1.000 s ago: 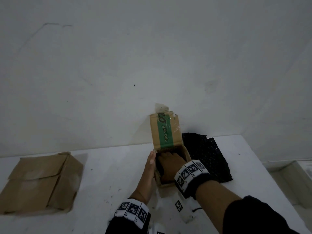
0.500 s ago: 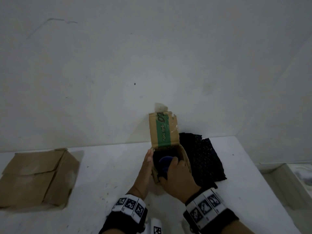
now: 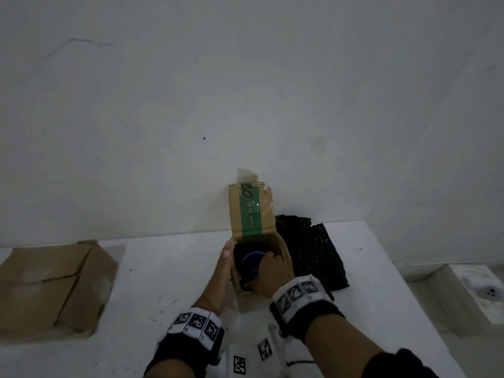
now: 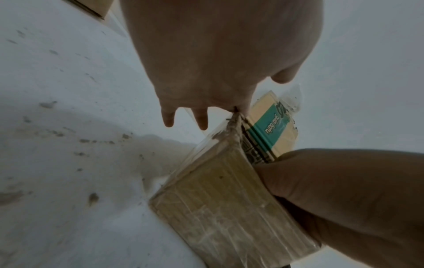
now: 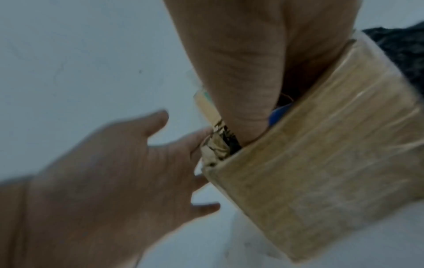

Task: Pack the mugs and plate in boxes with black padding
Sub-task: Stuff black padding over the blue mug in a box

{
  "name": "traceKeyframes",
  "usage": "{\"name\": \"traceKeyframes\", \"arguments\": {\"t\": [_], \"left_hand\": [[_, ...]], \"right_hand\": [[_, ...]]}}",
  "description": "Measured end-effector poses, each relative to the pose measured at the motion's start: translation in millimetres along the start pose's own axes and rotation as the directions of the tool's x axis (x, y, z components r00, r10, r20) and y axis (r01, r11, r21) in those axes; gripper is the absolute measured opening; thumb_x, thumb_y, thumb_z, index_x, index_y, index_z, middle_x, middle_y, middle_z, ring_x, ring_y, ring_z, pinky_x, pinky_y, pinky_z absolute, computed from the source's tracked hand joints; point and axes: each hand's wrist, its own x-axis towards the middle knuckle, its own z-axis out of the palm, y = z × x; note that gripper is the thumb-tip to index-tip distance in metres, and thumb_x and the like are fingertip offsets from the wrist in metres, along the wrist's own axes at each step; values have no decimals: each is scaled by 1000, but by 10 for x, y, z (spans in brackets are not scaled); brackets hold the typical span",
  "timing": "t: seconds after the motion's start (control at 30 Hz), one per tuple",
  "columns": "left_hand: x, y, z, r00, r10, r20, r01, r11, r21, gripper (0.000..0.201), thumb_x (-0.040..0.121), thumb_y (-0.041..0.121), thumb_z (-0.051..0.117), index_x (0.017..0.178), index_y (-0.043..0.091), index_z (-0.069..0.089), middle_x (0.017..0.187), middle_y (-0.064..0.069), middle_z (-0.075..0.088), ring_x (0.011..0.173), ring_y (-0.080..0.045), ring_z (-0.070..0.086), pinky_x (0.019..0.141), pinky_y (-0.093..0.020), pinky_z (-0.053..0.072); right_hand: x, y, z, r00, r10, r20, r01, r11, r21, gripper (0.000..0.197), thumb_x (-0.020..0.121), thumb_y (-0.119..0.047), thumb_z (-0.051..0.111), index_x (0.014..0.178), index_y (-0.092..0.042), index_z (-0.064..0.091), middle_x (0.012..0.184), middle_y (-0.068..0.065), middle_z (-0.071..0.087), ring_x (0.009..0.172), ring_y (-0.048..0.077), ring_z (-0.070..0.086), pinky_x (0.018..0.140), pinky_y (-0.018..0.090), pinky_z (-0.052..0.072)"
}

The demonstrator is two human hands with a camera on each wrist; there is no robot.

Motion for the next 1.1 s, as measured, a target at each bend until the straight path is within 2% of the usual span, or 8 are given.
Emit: {"name": "traceKeyframes", "arguments": {"t": [0.27,0.47,0.57,0.63,0.7,0.83,1.0,1.1], "left_hand": [[13,-26,54,999,-28,-39,23,991,-128,62,91,50,22,148,26,18,155,9,15,142,-10,16,116,-30,17],[18,34,80,998,-25,-66,25,1000,-6,52,99,38,16,148,21,14,141,17,19,141,-8,14,106,-19,16],[72,-8,-10,996,-56,-74,71,975,212,74,86,71,22,148,31,15,148,19,17,142,-7,10,119,-33,7],[120,0,-24,995,-12,-98,60,864,501,76,79,79,21,144,39,25,146,20,24,142,-9,13,118,-44,11],[126,115,62,980,155,-128,-7,662,749,62,80,62,25,135,36,38,141,10,41,138,-18,28,111,-48,25],[160,405,502,911,395,118,-296,426,855,56,79,53,39,126,26,50,133,4,52,130,-19,42,104,-46,36],[308,499,1208,909,189,372,-412,269,870,46,88,29,53,133,27,43,145,6,39,143,-15,16,117,-41,10],[414,421,1496,894,2,448,-439,206,875,47,85,24,49,132,21,47,144,2,42,141,-18,24,116,-38,13]], "right_hand": [[-44,-159,111,972,-169,-163,148,980,-136,44,91,-28,44,128,-5,38,128,16,44,112,30,48,84,35,41],[-21,-24,-65,973,-221,-60,200,949,-245,61,80,-45,63,127,-10,45,132,13,30,102,26,55,80,33,47],[-81,115,-198,937,-348,-17,341,927,-156,59,80,-43,65,125,-12,47,128,12,38,105,28,52,84,34,46],[-150,239,-383,898,-438,-45,440,898,23,43,82,-33,65,116,-10,54,115,9,54,102,25,55,84,33,48],[-187,438,-589,868,-460,-186,491,850,191,23,82,-23,63,101,-10,61,92,5,63,87,19,59,78,31,50],[-112,1001,-777,895,-310,-322,398,880,259,6,81,-17,62,80,-21,57,68,-10,53,77,14,55,74,27,45],[157,1576,-441,963,-209,-168,233,963,137,20,84,-37,61,75,-24,49,74,-4,53,80,18,58,58,22,36],[257,1684,-202,971,-236,-28,237,952,194,56,71,-62,55,108,-19,54,96,4,61,95,24,61,69,27,48]]}}
